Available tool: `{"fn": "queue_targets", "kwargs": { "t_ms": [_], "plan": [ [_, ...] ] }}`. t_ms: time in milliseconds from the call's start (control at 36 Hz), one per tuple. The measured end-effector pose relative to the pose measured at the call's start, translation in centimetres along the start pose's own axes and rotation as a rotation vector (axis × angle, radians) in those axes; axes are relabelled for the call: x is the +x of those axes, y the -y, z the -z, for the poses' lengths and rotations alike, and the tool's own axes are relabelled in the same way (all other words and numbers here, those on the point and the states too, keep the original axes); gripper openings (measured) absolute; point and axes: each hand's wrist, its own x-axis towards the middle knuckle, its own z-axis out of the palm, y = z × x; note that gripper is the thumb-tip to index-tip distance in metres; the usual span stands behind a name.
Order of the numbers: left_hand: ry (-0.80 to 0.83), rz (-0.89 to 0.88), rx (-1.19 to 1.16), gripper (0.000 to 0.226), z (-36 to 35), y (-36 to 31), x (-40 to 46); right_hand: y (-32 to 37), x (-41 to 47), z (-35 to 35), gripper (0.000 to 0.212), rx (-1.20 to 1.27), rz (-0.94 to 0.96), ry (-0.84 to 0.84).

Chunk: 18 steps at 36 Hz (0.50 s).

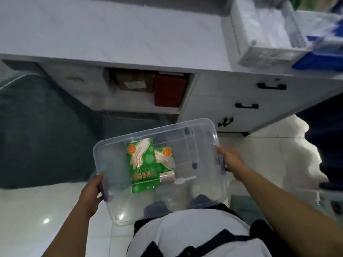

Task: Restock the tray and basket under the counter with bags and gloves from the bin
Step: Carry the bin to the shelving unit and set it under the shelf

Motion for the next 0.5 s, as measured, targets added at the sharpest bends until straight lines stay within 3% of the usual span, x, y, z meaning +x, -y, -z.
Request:
{"fn": "queue_targets", "kwargs": {
  "t_ms": [139, 361, 500],
  "plan": [
    [0.078, 0.009, 0.246, 0.034, -9.9, -2.8, -2.0, -7.6, -1.2, 7.5, 0.043, 0.222, -0.14, -0.117],
    [0.129, -0.112, 0.542, 0.046, -27.8, -3.6, -6.4, -17.9, -2.2, 19.6, 0.044, 0.501, -0.203, -0.318],
    [0.349, -0.067, 0.579, 0.052, -40.1, -2.8, -9.0, -24.0, -4.4, 24.0, 0.041, 0.598, -0.247, -0.49]
  ]
}}
